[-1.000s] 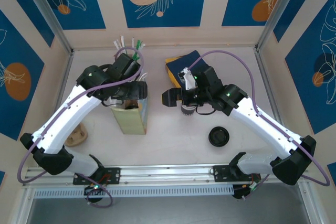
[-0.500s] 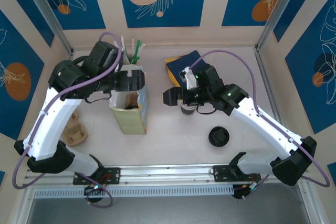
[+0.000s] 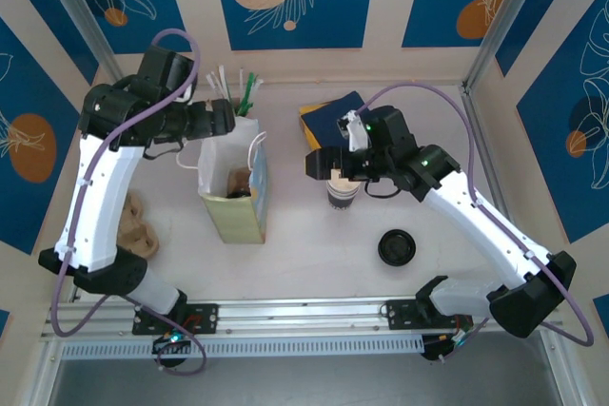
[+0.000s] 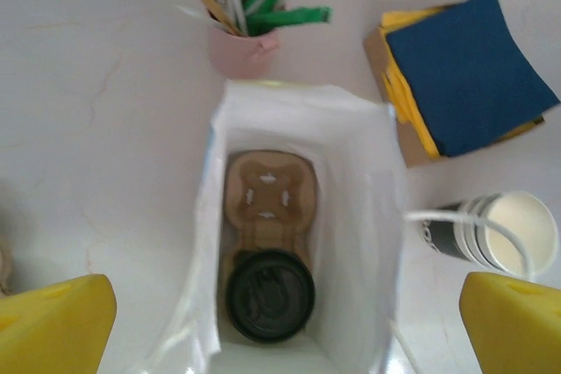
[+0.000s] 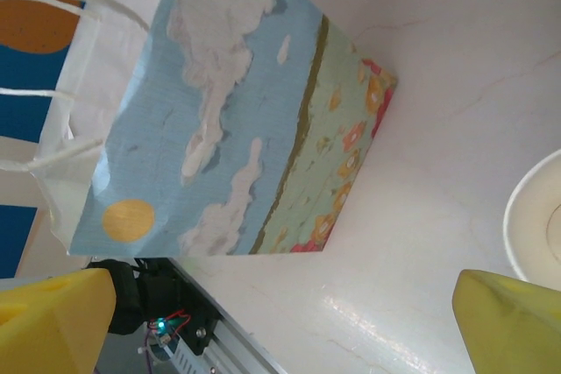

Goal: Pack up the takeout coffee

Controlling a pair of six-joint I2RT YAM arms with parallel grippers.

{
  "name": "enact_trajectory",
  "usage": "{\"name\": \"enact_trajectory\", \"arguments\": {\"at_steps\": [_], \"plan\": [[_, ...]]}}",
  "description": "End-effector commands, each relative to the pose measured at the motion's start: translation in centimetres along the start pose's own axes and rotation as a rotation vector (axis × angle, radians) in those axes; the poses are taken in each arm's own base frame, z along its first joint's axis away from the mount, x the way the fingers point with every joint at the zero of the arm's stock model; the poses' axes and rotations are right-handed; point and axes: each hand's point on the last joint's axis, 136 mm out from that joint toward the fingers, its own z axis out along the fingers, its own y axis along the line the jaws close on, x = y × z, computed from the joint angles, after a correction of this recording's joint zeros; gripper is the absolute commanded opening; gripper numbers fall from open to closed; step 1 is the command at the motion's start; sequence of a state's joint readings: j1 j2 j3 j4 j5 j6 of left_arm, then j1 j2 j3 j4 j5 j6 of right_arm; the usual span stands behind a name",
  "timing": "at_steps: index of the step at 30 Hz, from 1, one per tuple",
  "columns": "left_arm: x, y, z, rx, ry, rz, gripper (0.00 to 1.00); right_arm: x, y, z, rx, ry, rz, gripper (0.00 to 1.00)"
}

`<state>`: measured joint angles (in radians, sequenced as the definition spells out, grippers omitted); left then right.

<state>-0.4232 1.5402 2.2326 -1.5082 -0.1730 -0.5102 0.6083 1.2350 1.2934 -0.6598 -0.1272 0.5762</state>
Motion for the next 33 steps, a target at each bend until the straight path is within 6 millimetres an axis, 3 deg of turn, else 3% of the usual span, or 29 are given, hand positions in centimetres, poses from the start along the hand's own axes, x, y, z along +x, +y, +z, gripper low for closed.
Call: {"name": "enact_trajectory", "arguments": {"at_steps": [1,9,16,20,25,33], "plan": [[-2.1,1.2,0.8,-0.007,-0.036,0.008,1.0,-1.6,0.3,-0.2,0.005,-0.027,-0.023,1.0],[-6.5,4.9,6.4,-0.041,-0.076,-0.043,0.99,-4.8,-0.4,1.8,0.041,-0.042,0.032,0.96],[-9.5,4.4,12.4,0.075,-0.092,-0.037,0.89,-6.7,-1.1,4.0,0.082,-0.019,0.076,0.91],[-10.1,4.3,15.4,0.115,-0.076,-0.045,0.88,-7.8,-1.2,5.2,0.091,-0.017,0.072,0.85],[-10.4,5.1,18.3,0.131,-0.061,-0.068,0.88,-9.9,-1.5,8.2,0.092,-0.013,0.063,0.77],[-11.1,8.6,21.1,0.141,-0.095,-0.224,0.91,-14.2,-1.6,13.8,0.069,0.004,0.061,0.73]]}}
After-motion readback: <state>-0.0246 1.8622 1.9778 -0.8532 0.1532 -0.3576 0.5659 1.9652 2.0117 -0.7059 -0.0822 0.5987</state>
